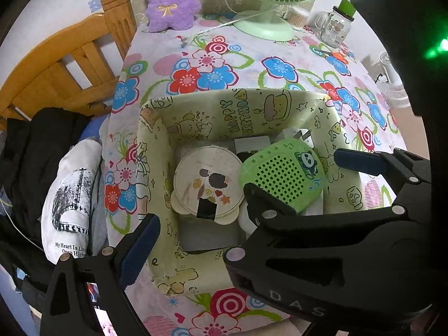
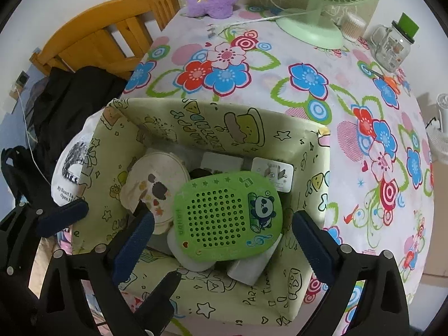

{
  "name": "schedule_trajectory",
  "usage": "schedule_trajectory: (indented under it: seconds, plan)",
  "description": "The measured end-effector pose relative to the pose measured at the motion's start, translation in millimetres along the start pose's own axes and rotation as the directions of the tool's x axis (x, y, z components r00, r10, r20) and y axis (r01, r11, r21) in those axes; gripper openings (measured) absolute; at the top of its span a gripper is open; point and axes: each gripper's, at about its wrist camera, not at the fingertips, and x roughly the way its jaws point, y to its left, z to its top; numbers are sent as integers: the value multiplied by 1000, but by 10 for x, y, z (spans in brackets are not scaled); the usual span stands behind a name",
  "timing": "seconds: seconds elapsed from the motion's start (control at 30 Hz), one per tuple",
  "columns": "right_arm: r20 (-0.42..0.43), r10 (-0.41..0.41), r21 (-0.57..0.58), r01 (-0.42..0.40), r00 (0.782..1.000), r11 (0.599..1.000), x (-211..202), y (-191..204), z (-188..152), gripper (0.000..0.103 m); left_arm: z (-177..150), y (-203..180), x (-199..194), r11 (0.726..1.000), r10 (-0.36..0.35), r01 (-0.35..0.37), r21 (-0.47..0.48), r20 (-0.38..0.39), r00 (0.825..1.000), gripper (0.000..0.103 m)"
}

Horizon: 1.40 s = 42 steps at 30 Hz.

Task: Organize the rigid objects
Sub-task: 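Lower the charger into the box with the left tool while the right tool lowers the speaker inside, then open both tools and withdraw them from the yellow box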

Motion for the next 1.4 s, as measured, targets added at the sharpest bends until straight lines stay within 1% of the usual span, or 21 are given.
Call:
schedule_trajectory:
  seconds: [0.1, 0.23, 0.37, 0.6, 0.77, 1.1, 1.27, 1.4]
  plan:
    - [13, 7, 7, -8, 1000, 1000, -60, -21, -13, 100, 7, -39, -22, 1000, 19, -19, 14, 7, 1000, 97]
    - [40, 11, 9, -12, 999, 1000, -184, -54, -29, 100, 23, -93, -72, 1000, 22, -23, 20, 21, 1000, 97]
    - [61, -14, 21, 13, 998, 1000, -299, -129, -49, 100, 57, -196, -128, 999, 27, -28, 37, 37, 999, 97]
    - [82, -39, 56, 35, 996, 998, -462, -379, -107, 100, 122, -449, -186, 997, 24, -29, 78, 58, 998, 97]
    - [109, -50, 77, 42, 993, 996, -618, -610, -145, 100, 192, -628, -252, 995, 34, -41, 89, 77, 996, 97]
    - [153, -59, 119, 41, 986, 992, -897, -1096, -248, 100, 306, -928, -366, 995, 59, -67, 76, 108, 992, 97]
    - [168, -64, 128, 43, 984, 991, -1046, -1360, -300, 100, 342, -1030, -436, 997, 66, -71, 43, 117, 991, 97]
    - [166, -66, 135, 43, 984, 990, -1173, -1550, -338, 100, 350, -1109, -562, 996, 84, -87, 11, 145, 986, 97]
